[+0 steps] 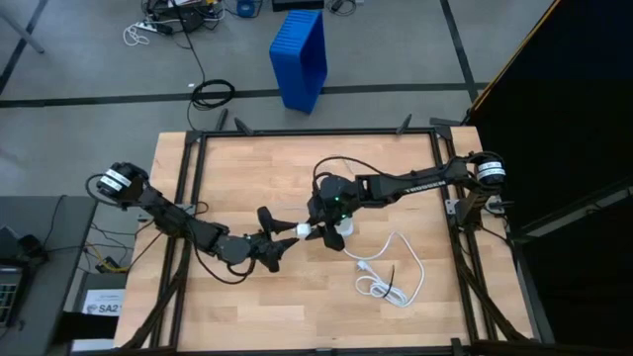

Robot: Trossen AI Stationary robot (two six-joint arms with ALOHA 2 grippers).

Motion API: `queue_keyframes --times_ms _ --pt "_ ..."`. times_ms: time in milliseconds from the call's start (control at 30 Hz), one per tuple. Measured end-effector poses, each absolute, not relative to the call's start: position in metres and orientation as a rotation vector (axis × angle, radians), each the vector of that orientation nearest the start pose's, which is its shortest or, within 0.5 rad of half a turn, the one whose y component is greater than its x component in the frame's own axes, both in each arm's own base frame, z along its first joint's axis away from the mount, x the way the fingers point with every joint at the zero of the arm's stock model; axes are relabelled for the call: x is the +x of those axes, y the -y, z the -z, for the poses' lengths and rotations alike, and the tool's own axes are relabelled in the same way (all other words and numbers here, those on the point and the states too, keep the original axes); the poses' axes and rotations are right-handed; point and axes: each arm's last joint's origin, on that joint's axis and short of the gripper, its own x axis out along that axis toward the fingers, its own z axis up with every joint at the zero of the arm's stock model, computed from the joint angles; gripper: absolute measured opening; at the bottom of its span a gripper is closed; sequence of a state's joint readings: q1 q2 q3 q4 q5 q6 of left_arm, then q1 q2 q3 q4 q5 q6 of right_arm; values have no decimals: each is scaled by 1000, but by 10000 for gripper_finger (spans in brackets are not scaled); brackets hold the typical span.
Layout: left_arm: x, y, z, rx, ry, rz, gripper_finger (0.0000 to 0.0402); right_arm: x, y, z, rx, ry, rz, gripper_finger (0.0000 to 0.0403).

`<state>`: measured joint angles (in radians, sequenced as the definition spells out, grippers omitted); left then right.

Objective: Insert USB
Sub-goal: Insert the charger adapter into the white outlet extension

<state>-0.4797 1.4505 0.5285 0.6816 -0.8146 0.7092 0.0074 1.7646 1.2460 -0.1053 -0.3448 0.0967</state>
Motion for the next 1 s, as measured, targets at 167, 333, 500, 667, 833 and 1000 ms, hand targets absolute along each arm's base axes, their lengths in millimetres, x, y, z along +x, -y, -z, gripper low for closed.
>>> queue_keyframes --times_ms 167,333,500,667,833,1000 --pt "255 109 -188 889 -229 -274 186 391 -13 -238 208 -633 -320 111" --pt "258 111 -189 907 -208 -246 172 390 -14 -238 219 -636 -330 111" --pt "258 111 -189 894 -201 -231 170 390 -14 -238 222 -635 -331 111" --pt "260 113 -187 903 -192 -186 149 390 -14 -238 230 -637 -330 111" --pt "262 114 -183 926 -197 -174 99 390 -13 -236 228 -651 -306 111" --pt "261 115 -178 949 -214 -139 26 391 -12 -239 225 -625 -297 111"
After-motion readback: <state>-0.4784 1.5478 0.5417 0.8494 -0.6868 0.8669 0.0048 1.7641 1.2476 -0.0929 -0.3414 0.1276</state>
